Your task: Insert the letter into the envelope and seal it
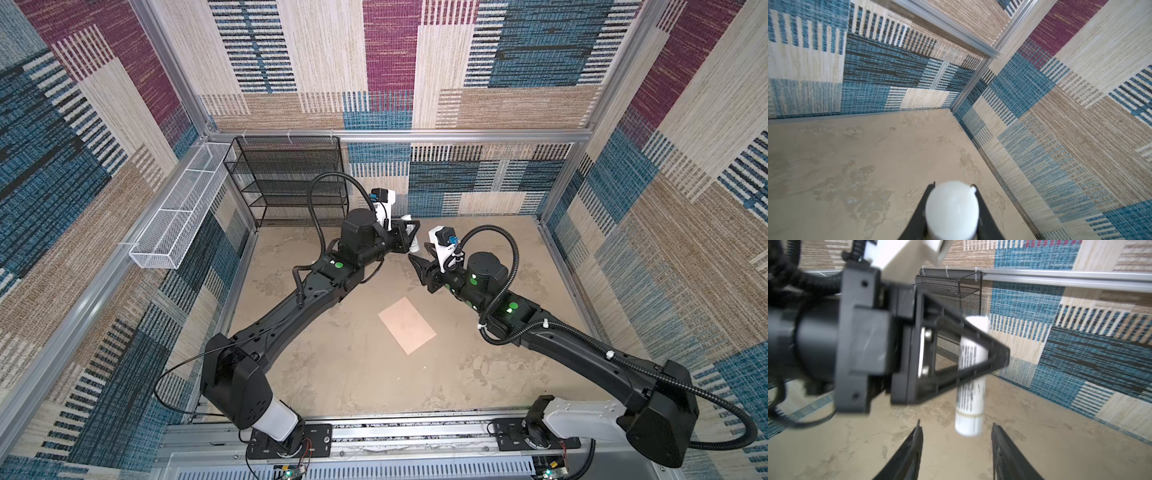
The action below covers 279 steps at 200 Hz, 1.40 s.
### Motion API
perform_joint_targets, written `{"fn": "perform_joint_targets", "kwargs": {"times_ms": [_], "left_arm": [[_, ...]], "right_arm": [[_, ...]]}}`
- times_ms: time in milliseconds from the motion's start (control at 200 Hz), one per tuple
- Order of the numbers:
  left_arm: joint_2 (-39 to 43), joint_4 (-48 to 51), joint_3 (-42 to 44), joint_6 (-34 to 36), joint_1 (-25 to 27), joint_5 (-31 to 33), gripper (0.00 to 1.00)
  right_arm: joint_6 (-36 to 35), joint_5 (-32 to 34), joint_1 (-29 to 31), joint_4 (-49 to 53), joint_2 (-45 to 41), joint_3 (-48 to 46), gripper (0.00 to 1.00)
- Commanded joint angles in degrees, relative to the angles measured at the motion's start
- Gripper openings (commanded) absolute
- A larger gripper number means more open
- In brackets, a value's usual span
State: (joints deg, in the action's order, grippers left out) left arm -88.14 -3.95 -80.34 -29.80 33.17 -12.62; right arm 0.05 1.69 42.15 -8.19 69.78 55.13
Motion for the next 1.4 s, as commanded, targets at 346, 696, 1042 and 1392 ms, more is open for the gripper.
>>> {"fn": "perform_joint_targets", "kwargs": {"times_ms": [346,696,1042,1392], "left_arm": [[-0.1,-22.0,4.8,-10.4,-6.2,-33.5,0.0],[0.9,-29.1,7.1,-13.1,-6.2,-38.4,0.0],[1.5,-30.3,7.5,-13.5,-6.2,-39.2,0.0],[0.6,-30.6,7.1,-14.3,-5.9,-39.8,0.0]], "right_arm": [[14.4,-35.6,-9.4,-13.7,-4.2,-5.5,0.54],[17.3,-39.4,-10.9,-16.3,-0.6,-2.7,0.51],[16.3,-36.8,-12.0,-12.7,-0.6,-2.0,0.54],[17.1,-40.4,-12.3,-14.0,0.7,-0.9,0.47]]}}
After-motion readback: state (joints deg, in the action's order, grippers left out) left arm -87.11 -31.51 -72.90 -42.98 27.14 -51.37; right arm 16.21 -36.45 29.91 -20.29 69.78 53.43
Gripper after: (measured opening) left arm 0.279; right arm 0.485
